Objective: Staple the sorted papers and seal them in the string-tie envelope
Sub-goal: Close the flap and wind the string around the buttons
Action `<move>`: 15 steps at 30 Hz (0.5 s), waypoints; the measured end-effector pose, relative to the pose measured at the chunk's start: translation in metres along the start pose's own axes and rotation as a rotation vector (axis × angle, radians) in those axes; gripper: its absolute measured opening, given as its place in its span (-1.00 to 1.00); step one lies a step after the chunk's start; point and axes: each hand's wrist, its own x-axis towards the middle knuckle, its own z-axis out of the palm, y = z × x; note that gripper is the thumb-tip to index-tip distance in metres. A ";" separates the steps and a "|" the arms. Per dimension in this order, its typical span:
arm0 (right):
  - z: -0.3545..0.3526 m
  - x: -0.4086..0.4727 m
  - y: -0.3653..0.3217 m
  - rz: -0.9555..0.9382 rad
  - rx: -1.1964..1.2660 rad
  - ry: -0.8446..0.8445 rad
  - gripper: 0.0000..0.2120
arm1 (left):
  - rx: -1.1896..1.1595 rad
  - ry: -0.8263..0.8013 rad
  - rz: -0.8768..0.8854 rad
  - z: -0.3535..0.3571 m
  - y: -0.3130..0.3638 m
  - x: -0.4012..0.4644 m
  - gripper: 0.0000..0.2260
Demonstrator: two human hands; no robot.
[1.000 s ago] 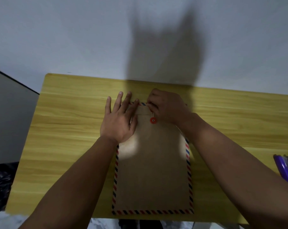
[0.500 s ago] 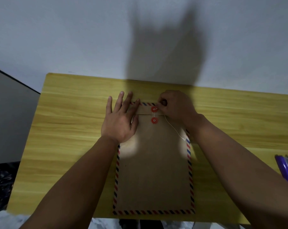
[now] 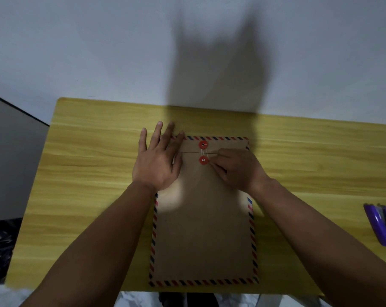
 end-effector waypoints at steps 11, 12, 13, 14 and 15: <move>0.006 -0.028 -0.014 -0.080 -0.057 0.091 -0.86 | 0.014 -0.005 -0.001 0.000 0.000 0.000 -0.49; 0.006 -0.028 -0.015 -0.077 -0.063 0.077 -0.86 | 0.014 -0.007 -0.002 -0.001 0.000 0.000 -0.49; 0.006 -0.027 -0.016 -0.072 -0.073 0.059 -0.86 | 0.013 -0.008 -0.002 -0.001 0.000 0.000 -0.49; 0.006 -0.027 -0.017 -0.065 -0.085 0.040 -0.85 | 0.010 -0.008 -0.003 -0.001 0.000 0.000 -0.48; 0.006 -0.027 -0.018 -0.058 -0.096 0.023 -0.84 | 0.007 -0.009 -0.004 -0.001 0.000 0.000 -0.48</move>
